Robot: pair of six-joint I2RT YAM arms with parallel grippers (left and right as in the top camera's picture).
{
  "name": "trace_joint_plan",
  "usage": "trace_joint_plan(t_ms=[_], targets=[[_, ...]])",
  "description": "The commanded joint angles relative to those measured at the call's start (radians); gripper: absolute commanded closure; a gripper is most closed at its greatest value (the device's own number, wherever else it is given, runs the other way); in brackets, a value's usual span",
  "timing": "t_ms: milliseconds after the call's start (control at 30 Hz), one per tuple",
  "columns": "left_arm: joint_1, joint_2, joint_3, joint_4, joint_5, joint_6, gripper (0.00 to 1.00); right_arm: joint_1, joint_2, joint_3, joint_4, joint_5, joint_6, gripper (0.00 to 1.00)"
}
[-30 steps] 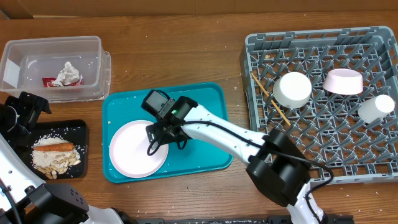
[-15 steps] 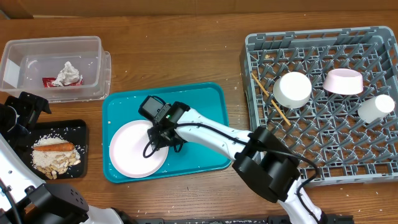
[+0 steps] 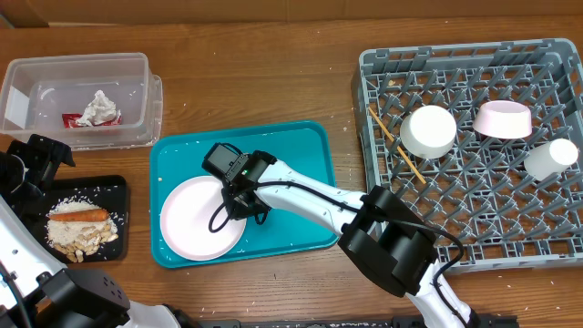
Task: Sort waste into correct bins and load items into the dishwasher
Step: 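Reach the right gripper from the rack to the white plate rim, then grip the plate rim with the right gripper and lift it toward the rack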
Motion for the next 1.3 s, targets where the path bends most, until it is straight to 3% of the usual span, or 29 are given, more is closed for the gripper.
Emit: trace_joint_plan(t_ms=[0, 200, 633, 900, 1133, 1267], targets=[[0.0, -0.02, -0.003, -0.002, 0.004, -0.008, 0.0, 0.019, 0.008, 0.0, 0.003, 0.01, 0.004, 0.76], [0.0, -0.02, -0.004, -0.002, 0.004, -0.008, 0.0, 0.023, 0.008, 0.013, -0.022, 0.006, 0.053, 0.96], [0.0, -0.02, -0.003, -0.001, 0.004, -0.008, 0.0, -0.129, -0.141, 0.222, -0.306, 0.011, 0.01, 0.96], [0.0, -0.02, -0.004, -0.002, 0.004, -0.008, 0.0, -0.444, -0.371, 0.281, -0.447, 0.122, -0.162, 0.96], [0.0, -0.02, -0.003, -0.001, 0.004, -0.008, 0.0, -0.824, -0.493, 0.281, -0.386, 0.126, -0.248, 0.96], [0.0, -0.02, -0.004, -0.002, 0.004, -0.008, 0.0, -0.961, -0.484, 0.28, -0.342, 0.207, -0.287, 0.96]])
